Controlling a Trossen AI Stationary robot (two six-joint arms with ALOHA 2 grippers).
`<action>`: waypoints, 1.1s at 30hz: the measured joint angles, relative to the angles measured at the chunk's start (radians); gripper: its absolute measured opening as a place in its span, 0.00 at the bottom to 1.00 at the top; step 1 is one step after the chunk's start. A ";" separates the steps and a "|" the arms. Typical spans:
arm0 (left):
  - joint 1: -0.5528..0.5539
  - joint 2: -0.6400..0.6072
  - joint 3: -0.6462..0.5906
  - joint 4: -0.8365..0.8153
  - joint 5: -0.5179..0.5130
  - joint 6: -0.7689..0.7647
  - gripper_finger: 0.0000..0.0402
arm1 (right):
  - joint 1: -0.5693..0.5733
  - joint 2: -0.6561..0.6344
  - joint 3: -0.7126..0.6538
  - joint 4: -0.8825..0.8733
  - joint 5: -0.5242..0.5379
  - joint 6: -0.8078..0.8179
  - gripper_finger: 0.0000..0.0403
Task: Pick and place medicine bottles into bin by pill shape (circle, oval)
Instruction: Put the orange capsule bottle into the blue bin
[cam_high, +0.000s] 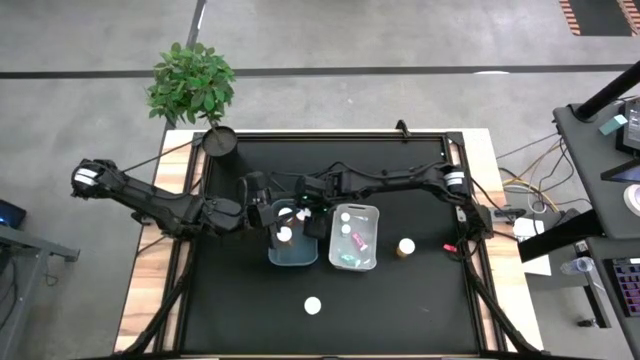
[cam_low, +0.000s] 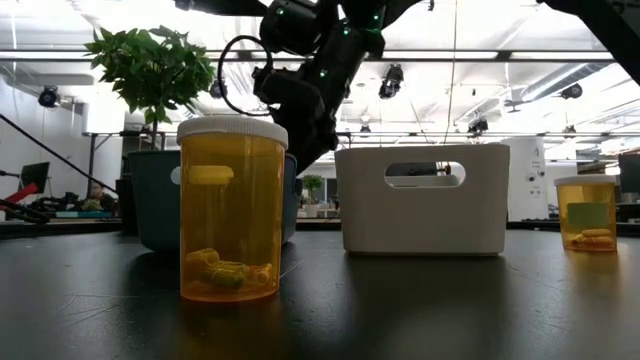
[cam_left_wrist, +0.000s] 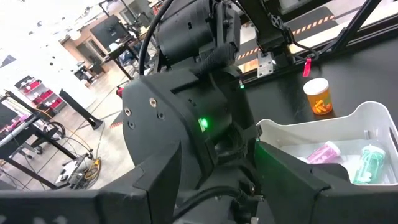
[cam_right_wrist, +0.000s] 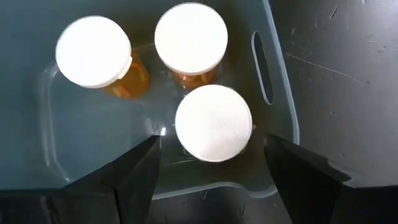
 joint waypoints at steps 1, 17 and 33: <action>0.000 0.000 0.000 0.000 0.000 0.000 0.47 | 0.001 -0.008 0.000 -0.003 0.000 0.004 0.69; 0.000 0.000 -0.008 -0.002 0.001 -0.017 0.47 | 0.134 -0.259 -0.131 -0.220 -0.001 0.053 0.61; 0.000 0.000 -0.009 0.028 0.001 -0.092 0.47 | 0.351 -0.641 -0.709 0.275 0.105 0.168 0.59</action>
